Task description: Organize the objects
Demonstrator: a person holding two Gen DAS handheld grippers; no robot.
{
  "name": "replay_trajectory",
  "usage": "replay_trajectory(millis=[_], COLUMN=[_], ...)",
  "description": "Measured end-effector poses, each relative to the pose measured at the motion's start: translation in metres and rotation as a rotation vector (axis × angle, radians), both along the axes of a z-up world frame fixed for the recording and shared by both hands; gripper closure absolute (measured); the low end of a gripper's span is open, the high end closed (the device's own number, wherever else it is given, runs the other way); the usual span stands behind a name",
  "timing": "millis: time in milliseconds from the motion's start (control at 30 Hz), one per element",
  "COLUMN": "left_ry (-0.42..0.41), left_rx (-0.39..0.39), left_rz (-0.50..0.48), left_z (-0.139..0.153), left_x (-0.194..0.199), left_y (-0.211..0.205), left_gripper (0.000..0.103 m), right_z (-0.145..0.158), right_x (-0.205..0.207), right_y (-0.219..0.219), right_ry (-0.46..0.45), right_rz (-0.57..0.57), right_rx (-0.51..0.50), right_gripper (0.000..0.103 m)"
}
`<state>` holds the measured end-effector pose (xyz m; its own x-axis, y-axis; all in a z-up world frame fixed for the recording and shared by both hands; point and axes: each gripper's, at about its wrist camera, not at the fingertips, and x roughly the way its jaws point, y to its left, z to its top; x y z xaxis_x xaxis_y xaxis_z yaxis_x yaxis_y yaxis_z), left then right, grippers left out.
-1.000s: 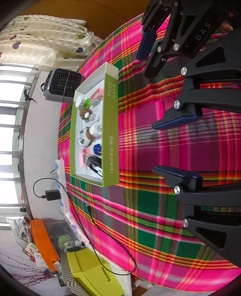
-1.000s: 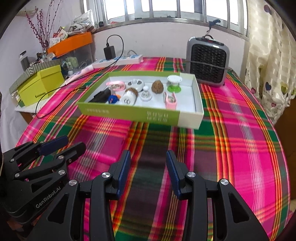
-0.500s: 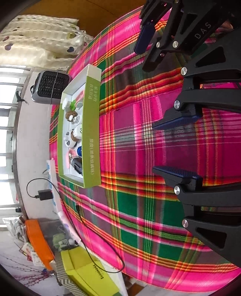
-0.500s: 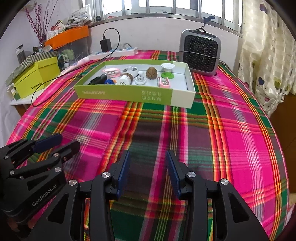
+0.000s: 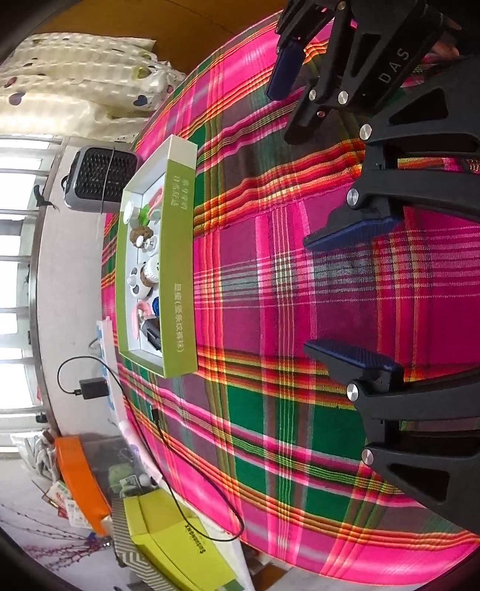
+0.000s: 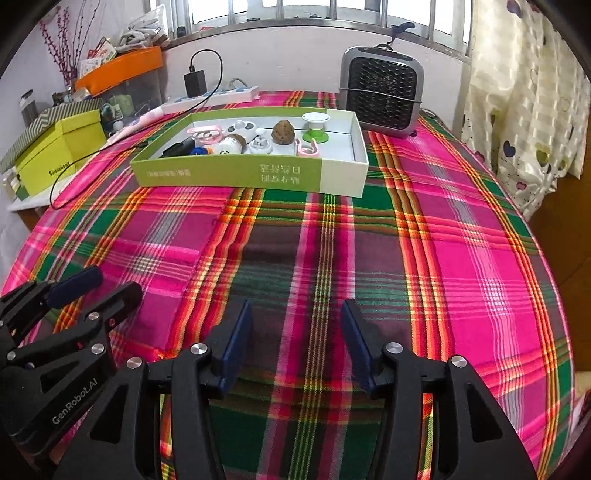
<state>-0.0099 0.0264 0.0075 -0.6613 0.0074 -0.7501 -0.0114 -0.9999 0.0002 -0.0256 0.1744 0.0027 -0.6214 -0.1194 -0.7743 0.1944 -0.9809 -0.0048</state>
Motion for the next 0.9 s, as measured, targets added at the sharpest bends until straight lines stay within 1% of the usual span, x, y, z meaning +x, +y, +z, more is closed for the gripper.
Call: replay_trajectory(millis=[167,300,467,533,900], left_ry=[0.0,-0.003,-0.002,-0.002,-0.003], left_rx=[0.005,0.008,0.012,0.015,0.009], left_rz=[0.006,-0.001,-0.001,0.003,0.007], left_z=[-0.0001,-0.0004,-0.0003,-0.0004,-0.0002], left_x=[0.0001,0.0004,0.0005,0.0005,-0.0002], left_y=[0.0005,0.0012,0.0015,0.0017,0.0023], left_gripper=[0.051,0.046,0.046,0.046,0.046], right_z=[0.0001,-0.0002,-0.0002,-0.0003,-0.0005], right_x=[0.0,0.0,-0.0005,-0.0007,-0.0005], right_y=[0.0011,0.001,0.0009,-0.0001,-0.0013], right_ry=[0.0,0.0,-0.001,-0.002,-0.002], right_rz=[-0.001,-0.001,0.001,0.005,0.006], right_rx=[-0.001,0.0,-0.003,-0.002,0.0], right_gripper=[0.047,0.046,0.045,0.043,0.043])
